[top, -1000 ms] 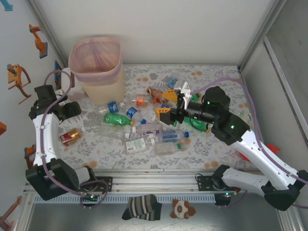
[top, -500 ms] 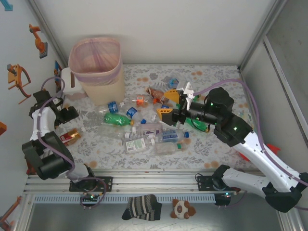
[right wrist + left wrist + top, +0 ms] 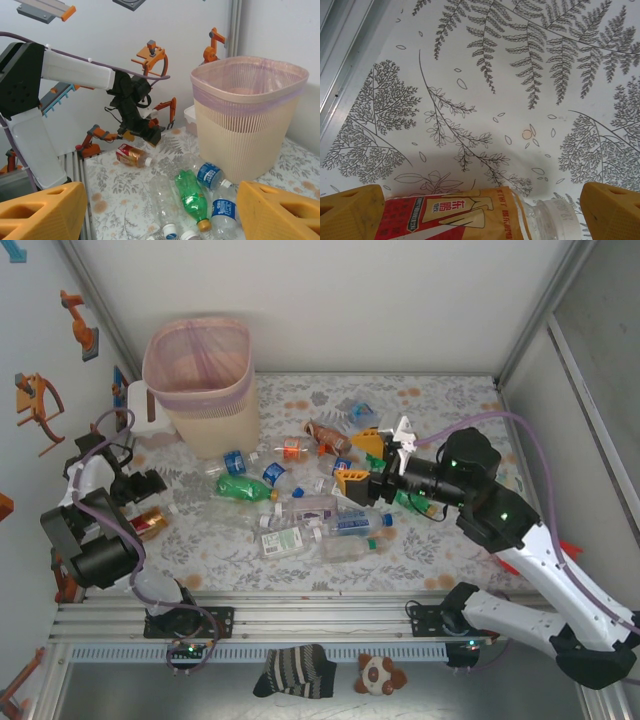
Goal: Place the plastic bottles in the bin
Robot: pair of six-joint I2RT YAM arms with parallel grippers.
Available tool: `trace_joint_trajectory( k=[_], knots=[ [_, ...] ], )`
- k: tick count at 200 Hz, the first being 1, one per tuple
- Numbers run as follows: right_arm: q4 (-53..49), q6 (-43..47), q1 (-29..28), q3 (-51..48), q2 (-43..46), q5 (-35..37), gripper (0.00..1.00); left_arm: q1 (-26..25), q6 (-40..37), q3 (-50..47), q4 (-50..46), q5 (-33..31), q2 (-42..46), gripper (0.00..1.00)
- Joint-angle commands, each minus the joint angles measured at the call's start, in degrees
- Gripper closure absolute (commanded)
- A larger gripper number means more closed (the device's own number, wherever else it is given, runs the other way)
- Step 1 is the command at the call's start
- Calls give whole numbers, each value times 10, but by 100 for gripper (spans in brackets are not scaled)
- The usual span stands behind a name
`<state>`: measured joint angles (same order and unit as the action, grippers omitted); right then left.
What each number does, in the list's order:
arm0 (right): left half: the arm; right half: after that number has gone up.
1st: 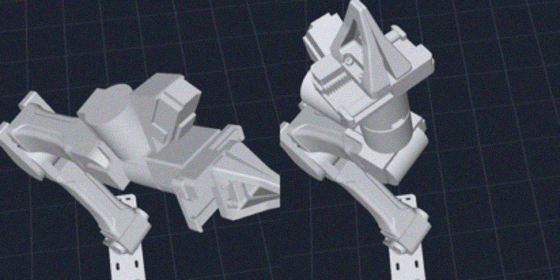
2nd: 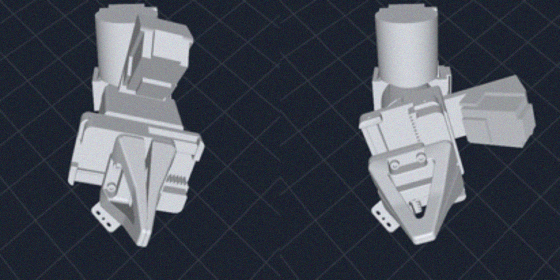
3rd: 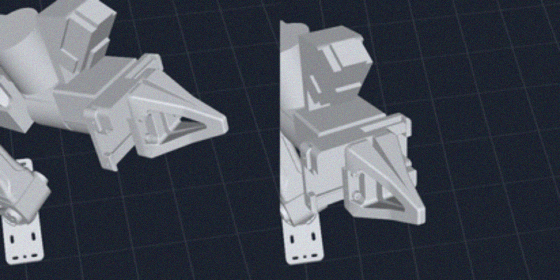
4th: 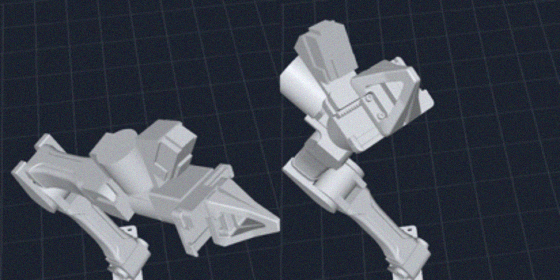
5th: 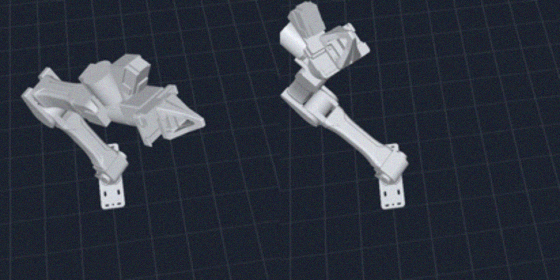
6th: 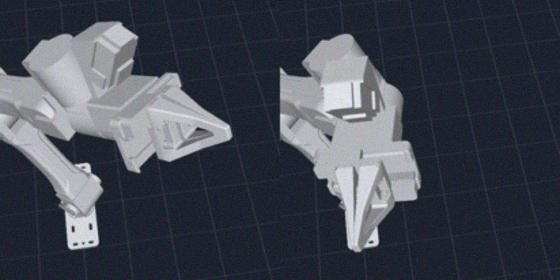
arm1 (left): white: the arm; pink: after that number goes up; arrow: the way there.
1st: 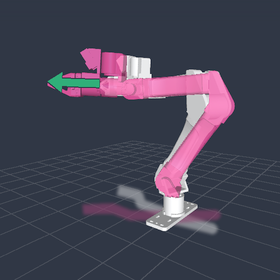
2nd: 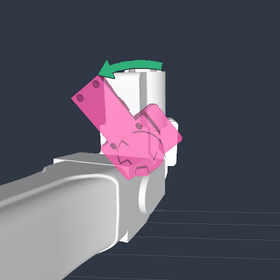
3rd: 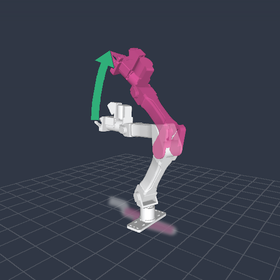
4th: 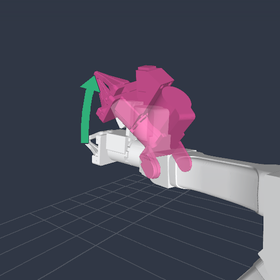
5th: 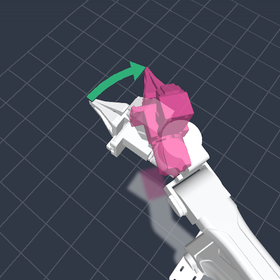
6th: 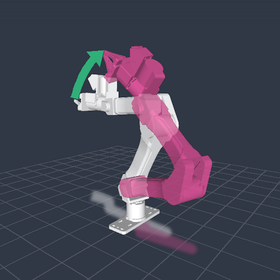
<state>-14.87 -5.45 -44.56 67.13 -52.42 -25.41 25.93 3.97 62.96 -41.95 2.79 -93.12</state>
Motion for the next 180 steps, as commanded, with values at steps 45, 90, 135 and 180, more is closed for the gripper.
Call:
trace_joint_trajectory(
  k=[45, 90, 135, 180],
  knots=[
    [-60, 43, -4, 36, 33, 23, 22, -42, -11, -19, -46, -32, 11, 4],
    [-73, 51, -4, 32, 45, 25, 21, -60, -8, -33, -68, -36, 25, 4],
    [-68, 50, -4, 22, 49, 22, 21, -63, 6, -32, -74, -23, 46, 4],
    [-66, 53, -4, 13, 54, 25, 21, -71, 11, -23, -84, -3, 30, 3]
  ],
)
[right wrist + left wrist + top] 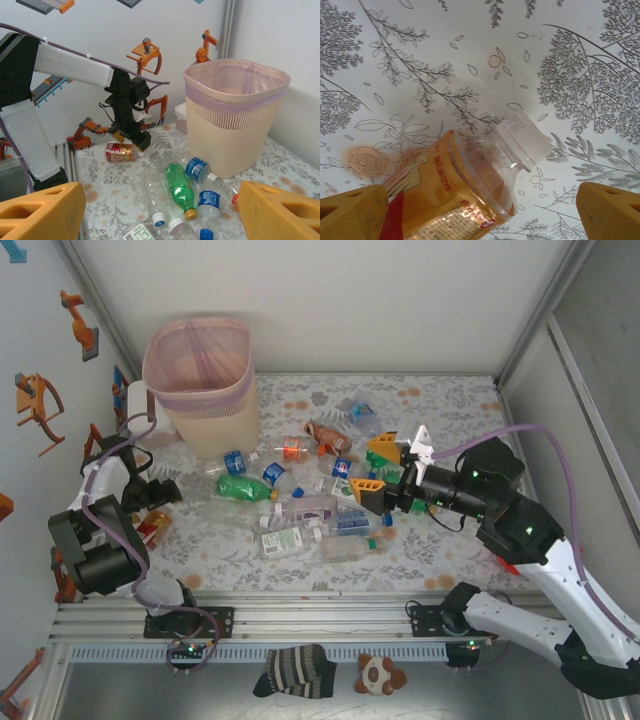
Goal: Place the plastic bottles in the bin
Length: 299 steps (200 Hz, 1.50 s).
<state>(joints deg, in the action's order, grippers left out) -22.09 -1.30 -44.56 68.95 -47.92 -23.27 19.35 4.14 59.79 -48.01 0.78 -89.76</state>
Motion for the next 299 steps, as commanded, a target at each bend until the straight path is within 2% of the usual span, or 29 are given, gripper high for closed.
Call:
trace_joint_trajectory(
  k=[1, 23, 83, 163, 206, 299],
  knots=[
    [6, 12, -4, -5, 9, 3, 21, -5, 9, 9, -24, 17, -4, 3],
    [7, 12, -4, -7, 6, 2, 21, -7, 10, 10, -24, 26, -15, 0],
    [7, 12, -4, -8, 6, 4, 21, -10, 5, 12, -13, 17, -60, 2],
    [17, 5, -4, -13, 8, 9, 21, -10, -3, 23, -14, 30, -101, 16],
    [22, 1, -4, -18, 11, 8, 21, -12, 3, 19, -11, 58, -106, 23],
    [23, -2, -4, -25, 20, 13, 21, -18, 3, 19, -10, 67, -100, 39]
  ],
)
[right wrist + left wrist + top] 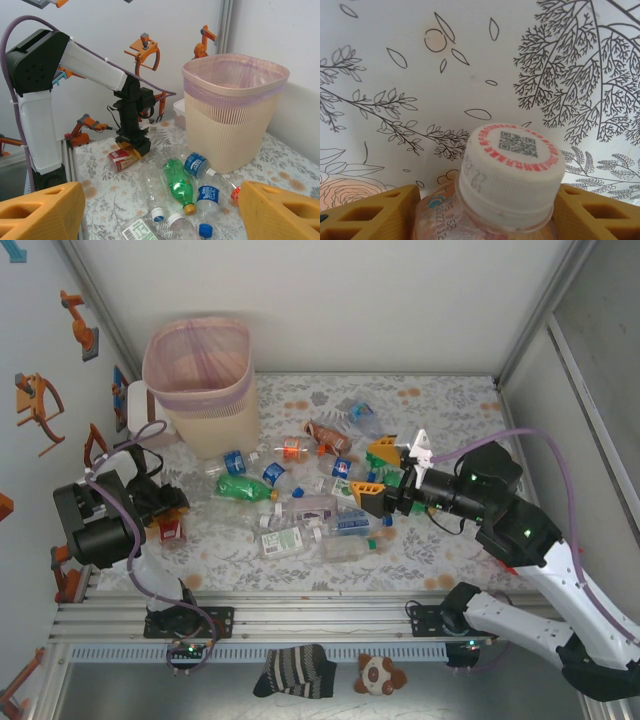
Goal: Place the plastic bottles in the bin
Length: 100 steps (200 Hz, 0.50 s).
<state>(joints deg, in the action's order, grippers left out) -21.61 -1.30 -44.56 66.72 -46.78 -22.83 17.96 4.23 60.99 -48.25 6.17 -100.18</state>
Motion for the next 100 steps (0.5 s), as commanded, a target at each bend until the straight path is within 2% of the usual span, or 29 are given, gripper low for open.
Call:
trace_joint_trajectory(
  k=[1, 57, 100],
  knots=[
    [18, -2, -4, -3, 9, 9, 20, -4, 2, 7, -8, 13, 5, 39],
    [15, -2, -4, -4, 12, 16, 21, -5, 4, 4, -1, 11, 33, 42],
    [11, -4, -4, -2, 5, 19, 20, -5, 9, 5, 10, 14, 87, 42]
  ],
)
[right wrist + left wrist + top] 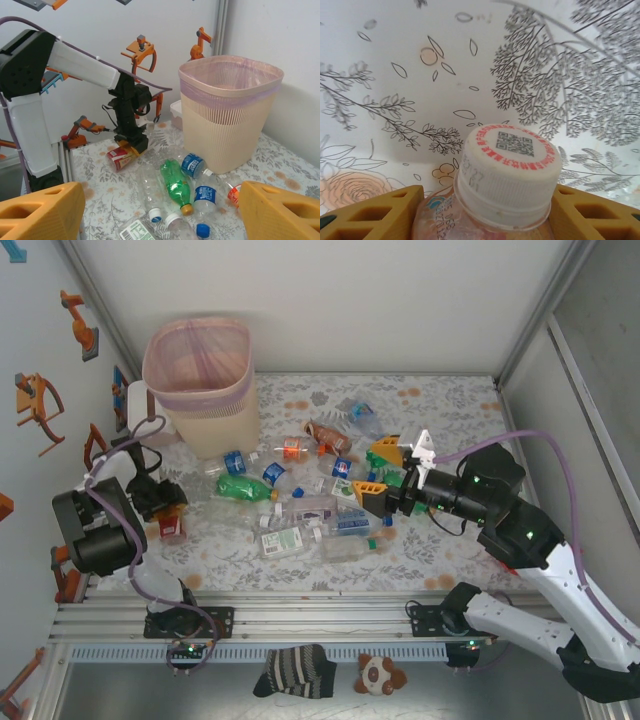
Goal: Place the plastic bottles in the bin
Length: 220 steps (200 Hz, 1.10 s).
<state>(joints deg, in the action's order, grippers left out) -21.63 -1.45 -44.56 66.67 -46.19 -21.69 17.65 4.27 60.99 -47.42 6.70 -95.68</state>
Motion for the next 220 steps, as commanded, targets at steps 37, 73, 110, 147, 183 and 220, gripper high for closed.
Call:
trace_joint_trajectory(
  k=[37, 73, 110, 147, 183, 220],
  knots=[
    [8, -4, -4, 9, -15, 7, 20, -2, 16, 28, 13, 16, 98, 42],
    [11, -8, -4, 18, -30, 8, 21, -2, 27, 67, 27, 51, 152, 43],
    [20, -14, -4, 24, -49, 7, 20, -2, 32, 101, 61, 99, 208, 44],
    [19, -18, -4, 38, -62, 4, 21, -2, 48, 117, 125, 156, 256, 46],
    [13, -19, -4, 45, -59, 11, 21, -2, 93, 124, 222, 208, 292, 48],
    [7, -19, -4, 45, -48, 16, 21, -7, 108, 148, 310, 244, 301, 49]
  ],
)
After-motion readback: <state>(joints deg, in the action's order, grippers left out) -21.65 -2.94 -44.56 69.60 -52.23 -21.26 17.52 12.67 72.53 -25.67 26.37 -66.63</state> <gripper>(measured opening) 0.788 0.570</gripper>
